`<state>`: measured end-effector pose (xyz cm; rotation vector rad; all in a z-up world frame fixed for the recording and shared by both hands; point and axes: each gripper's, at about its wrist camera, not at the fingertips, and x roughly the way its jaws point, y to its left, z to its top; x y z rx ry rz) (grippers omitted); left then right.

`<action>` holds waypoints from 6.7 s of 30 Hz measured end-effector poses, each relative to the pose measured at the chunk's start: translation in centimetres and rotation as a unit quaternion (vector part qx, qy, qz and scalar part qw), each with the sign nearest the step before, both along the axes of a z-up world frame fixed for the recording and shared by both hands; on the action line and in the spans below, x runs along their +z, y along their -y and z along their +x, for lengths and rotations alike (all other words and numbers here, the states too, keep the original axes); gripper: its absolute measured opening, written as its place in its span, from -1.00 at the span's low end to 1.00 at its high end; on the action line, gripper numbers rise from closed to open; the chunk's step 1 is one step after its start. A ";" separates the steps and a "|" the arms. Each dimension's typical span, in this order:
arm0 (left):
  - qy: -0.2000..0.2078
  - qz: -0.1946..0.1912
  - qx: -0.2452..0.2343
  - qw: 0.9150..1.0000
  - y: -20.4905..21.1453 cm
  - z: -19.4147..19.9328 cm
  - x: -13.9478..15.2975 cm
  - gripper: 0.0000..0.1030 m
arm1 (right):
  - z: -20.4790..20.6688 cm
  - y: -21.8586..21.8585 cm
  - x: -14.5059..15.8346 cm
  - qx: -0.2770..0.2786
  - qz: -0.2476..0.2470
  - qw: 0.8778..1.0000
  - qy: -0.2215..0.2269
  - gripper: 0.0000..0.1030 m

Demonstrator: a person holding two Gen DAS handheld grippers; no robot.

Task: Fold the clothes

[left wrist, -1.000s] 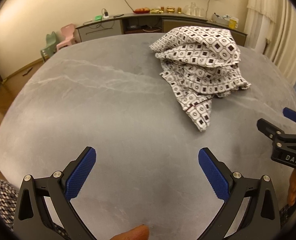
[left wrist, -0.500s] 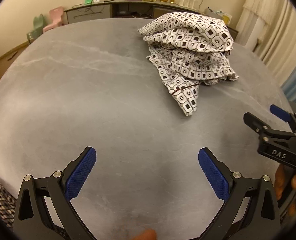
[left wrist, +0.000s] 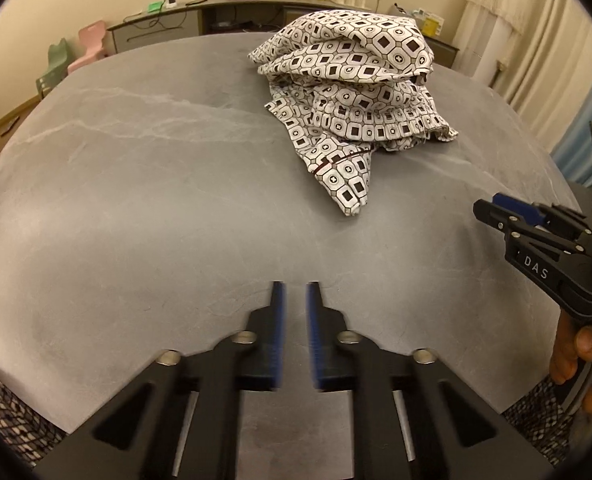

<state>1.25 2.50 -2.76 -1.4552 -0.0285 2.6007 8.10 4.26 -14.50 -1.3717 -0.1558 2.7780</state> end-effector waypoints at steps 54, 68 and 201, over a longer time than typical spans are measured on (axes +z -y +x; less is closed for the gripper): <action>0.021 0.024 0.063 0.997 12.1 -11.0 1.1 -0.75 | -2.4 -1.6 0.0 -0.025 -0.037 0.999 0.010 0.29; -0.034 0.165 0.045 0.985 14.4 -9.7 -1.1 -0.69 | -5.1 -1.1 1.6 -0.021 -0.118 0.993 -0.008 0.38; -0.045 0.083 -0.075 0.993 19.0 -8.2 0.6 -0.88 | -10.9 -5.7 4.1 -0.066 -0.270 0.961 0.017 0.24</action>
